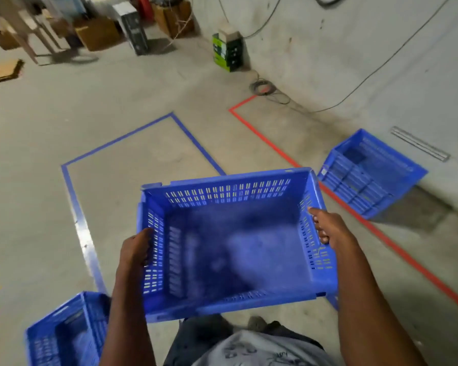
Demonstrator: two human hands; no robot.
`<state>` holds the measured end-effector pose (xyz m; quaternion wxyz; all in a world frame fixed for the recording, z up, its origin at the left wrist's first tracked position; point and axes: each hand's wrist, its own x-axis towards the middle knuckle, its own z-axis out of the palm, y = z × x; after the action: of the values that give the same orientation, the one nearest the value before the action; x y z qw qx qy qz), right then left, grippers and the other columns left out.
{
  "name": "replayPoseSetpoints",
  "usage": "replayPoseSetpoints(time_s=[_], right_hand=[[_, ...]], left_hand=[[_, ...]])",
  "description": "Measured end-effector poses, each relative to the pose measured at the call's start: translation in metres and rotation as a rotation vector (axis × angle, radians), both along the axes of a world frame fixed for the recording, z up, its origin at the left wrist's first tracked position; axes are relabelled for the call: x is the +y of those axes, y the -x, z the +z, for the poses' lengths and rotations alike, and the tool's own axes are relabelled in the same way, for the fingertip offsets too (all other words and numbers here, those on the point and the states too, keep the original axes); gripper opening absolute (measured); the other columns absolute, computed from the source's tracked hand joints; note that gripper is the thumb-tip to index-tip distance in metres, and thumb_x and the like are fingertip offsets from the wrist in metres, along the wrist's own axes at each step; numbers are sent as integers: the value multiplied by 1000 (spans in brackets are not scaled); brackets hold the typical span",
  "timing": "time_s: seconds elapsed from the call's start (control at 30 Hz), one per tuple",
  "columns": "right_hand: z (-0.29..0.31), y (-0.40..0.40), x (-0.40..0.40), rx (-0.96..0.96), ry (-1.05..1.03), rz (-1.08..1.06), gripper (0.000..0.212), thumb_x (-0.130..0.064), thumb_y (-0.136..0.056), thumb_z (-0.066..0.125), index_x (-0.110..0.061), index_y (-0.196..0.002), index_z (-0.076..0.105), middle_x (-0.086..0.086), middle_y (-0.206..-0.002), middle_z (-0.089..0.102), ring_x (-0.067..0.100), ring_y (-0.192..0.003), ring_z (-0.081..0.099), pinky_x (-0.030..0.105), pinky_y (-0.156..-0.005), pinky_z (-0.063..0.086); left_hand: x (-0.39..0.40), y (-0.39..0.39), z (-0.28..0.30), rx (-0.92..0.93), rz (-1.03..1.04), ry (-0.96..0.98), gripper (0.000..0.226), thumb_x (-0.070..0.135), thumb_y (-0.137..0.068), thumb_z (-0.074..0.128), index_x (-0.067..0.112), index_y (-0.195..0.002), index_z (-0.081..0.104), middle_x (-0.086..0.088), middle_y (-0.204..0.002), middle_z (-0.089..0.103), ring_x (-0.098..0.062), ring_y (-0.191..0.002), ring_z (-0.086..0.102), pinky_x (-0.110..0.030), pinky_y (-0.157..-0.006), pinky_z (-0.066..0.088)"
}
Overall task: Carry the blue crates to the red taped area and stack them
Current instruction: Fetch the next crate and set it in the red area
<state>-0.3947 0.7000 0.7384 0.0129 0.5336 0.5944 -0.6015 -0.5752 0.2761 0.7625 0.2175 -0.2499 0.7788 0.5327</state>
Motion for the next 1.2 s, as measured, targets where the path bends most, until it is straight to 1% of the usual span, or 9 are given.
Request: replayPoseSetpoints(time_s=[0.1,0.23,0.43,0.5,0.6,0.73,0.87,1.07,1.2], right_hand=[[-6,-10,42,-4,5,-123,38,-39,-87,66,-23,-64,41,-4,-49,26,13,-40,15,20,-44,14],[-20,-5,98,-23,9,-277,36,-39,-88,64,-22,-65,42,-6,-46,26,12,-37,16,18,-43,16],[-30,22,166,-22,23,-518,35,-37,-92,61,-21,-66,44,-7,-45,27,11,-36,17,18,-42,16],[-30,28,185,7,52,-592,36,-36,-94,59,-23,-65,43,-8,-43,25,9,-34,16,16,-41,14],[-30,32,209,-5,76,-709,38,-38,-93,59,-23,-63,41,-8,-41,25,10,-32,16,16,-41,15],[-32,31,256,-34,69,-859,41,-39,-92,62,-21,-61,42,-7,-38,29,10,-30,19,16,-41,17],[-44,27,322,-61,44,-922,41,-42,-90,64,-19,-62,45,-4,-42,33,11,-30,24,18,-39,20],[-51,19,432,-39,67,-948,42,-45,-91,65,-21,-63,46,-4,-39,33,9,-27,25,18,-31,22],[-45,24,504,-23,114,-950,42,-41,-95,60,-23,-62,41,-6,-37,30,7,-26,22,16,-31,18]], left_hand=[[73,43,0,-11,-118,-16,32,25,-91,61,16,-65,44,6,-35,32,-10,-27,22,-12,-37,19],[166,106,-8,-46,-271,-12,30,27,-90,62,15,-67,46,5,-36,34,-10,-26,23,-12,-36,20],[312,204,-19,-59,-490,-13,26,30,-87,65,16,-71,50,4,-42,39,-12,-31,27,-16,-39,21],[361,236,-19,-56,-567,-9,28,32,-86,66,15,-71,50,1,-46,39,-12,-31,27,-16,-38,22],[437,271,-16,-21,-691,36,34,35,-87,66,15,-67,47,2,-41,38,-13,-29,28,-16,-37,23],[541,296,-23,-13,-821,51,32,35,-86,67,14,-69,51,3,-43,41,-14,-31,31,-20,-41,25],[642,299,-34,-13,-941,72,30,34,-86,64,13,-69,51,1,-45,42,-15,-31,32,-20,-41,26],[766,295,-49,-47,-965,65,32,34,-88,66,13,-70,50,-5,-57,43,-17,-40,33,-19,-39,26],[837,299,-61,-87,-990,69,32,36,-90,65,14,-72,51,-4,-57,43,-16,-40,33,-18,-38,27]])
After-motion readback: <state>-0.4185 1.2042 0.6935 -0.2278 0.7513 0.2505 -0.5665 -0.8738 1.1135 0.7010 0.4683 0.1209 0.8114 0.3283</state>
